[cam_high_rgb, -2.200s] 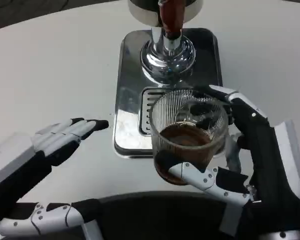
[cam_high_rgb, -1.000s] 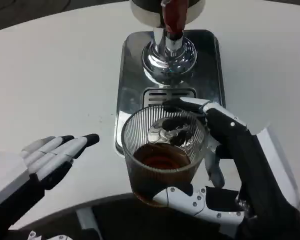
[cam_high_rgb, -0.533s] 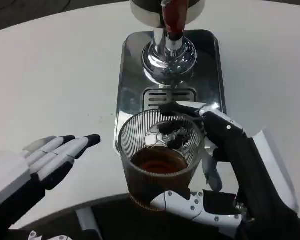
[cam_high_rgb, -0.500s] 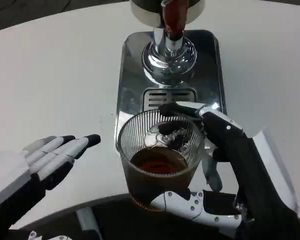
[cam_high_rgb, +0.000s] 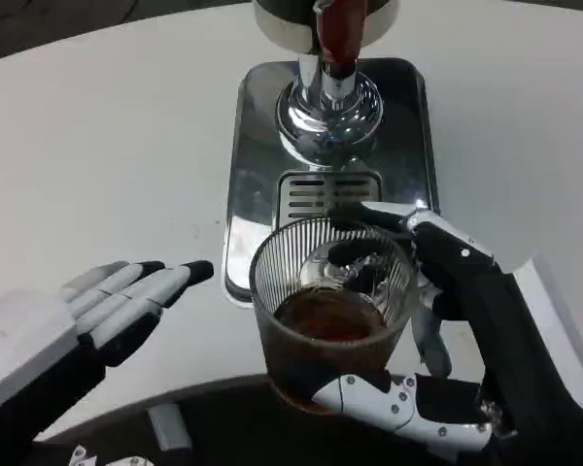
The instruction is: Grasp the cup under the faucet to collect the drink, then remove the cup.
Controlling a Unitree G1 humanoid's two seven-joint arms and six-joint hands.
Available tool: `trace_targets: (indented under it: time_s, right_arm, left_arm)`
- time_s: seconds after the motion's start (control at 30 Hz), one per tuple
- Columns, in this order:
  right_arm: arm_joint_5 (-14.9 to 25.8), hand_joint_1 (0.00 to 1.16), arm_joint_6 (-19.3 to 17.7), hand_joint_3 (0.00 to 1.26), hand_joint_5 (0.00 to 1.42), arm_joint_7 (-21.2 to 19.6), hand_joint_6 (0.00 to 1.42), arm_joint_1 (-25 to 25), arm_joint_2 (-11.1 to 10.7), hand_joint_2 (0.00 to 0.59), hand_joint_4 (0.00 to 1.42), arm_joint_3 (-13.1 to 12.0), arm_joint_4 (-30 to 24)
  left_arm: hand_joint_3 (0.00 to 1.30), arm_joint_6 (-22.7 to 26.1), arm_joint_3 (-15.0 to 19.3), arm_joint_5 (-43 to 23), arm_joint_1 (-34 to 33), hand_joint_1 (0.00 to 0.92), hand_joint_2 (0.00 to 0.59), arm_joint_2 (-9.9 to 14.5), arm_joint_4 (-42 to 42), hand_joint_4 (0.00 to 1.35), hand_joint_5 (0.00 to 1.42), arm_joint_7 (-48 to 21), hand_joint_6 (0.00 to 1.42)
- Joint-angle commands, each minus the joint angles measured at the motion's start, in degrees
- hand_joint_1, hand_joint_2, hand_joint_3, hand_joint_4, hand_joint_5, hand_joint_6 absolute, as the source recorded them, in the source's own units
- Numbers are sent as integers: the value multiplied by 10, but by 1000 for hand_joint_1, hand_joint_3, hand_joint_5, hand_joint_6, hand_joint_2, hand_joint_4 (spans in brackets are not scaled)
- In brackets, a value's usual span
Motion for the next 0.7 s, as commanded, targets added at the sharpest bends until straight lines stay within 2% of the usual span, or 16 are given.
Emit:
trace_targets:
  time_s: [0.03, 0.4, 0.7]
  right_arm:
    - [13, 892, -28, 979, 1370, 2, 1424, 11, -1, 166, 1134, -2, -23]
    - [25, 888, -25, 979, 1369, 14, 1424, 27, -5, 172, 1148, -12, -34]
    - [22, 885, -25, 981, 1369, 22, 1424, 36, -5, 175, 1148, -6, -37]
  left_arm:
    - [0, 1, -8, 0, 2, 0, 118, 8, -4, 0, 0, -9, 0]
    - [0, 6, -15, -1, -8, 0, 118, 15, -17, 0, 0, -14, 0]
    - [0, 5, -11, -5, -4, 0, 118, 17, -26, 0, 0, -18, 0]
